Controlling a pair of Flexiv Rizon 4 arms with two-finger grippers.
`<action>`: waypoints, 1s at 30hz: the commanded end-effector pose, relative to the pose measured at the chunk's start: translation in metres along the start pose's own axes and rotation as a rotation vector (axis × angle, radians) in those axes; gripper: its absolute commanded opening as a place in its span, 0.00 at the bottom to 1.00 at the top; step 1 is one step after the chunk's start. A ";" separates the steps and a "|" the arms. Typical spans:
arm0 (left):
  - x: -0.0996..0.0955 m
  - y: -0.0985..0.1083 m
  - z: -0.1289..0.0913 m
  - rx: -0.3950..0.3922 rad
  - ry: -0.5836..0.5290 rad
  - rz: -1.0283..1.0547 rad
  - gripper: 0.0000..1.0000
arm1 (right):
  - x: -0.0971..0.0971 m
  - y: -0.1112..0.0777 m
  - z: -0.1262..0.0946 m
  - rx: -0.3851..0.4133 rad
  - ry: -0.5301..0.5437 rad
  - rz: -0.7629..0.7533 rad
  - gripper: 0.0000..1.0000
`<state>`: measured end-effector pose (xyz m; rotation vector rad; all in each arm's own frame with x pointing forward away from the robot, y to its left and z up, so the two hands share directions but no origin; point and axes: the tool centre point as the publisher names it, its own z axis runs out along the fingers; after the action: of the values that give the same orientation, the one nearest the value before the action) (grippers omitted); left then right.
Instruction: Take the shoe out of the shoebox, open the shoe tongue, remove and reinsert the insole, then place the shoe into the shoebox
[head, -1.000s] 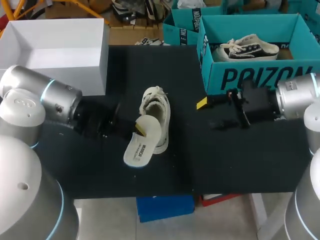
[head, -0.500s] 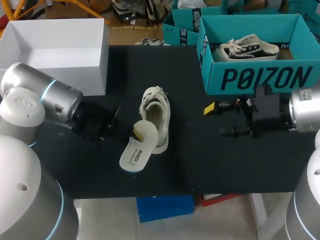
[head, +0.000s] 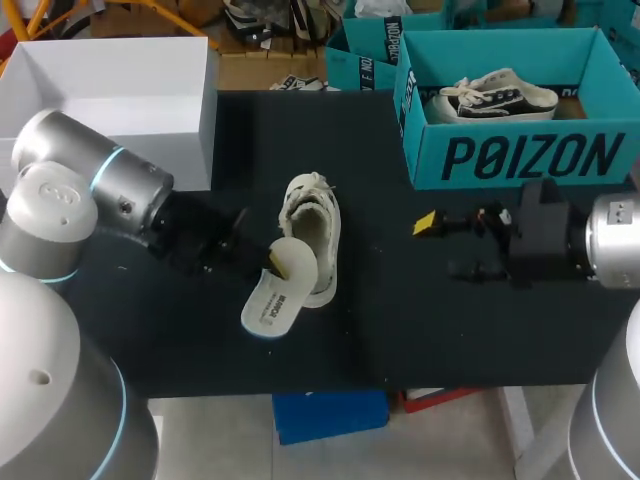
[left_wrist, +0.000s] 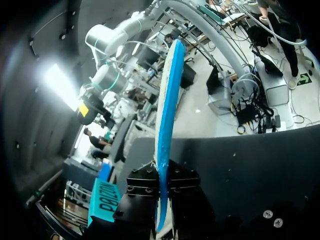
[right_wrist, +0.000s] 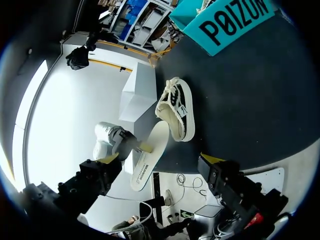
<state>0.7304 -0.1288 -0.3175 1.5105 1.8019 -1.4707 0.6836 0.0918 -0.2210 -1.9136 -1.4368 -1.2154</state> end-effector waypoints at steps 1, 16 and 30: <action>-0.009 0.013 0.003 0.014 0.041 -0.002 0.00 | -0.001 -0.003 0.001 -0.043 0.002 0.000 1.00; -0.006 0.036 0.012 0.067 0.126 -0.067 0.00 | -0.001 -0.003 0.001 -0.043 0.002 0.000 1.00; 0.003 0.069 0.022 0.050 0.166 -0.083 0.00 | -0.001 -0.003 0.001 -0.043 0.002 0.000 1.00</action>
<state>0.7757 -0.1481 -0.3570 1.6285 1.9559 -1.4724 0.6809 0.0930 -0.2225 -1.9395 -1.4207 -1.2569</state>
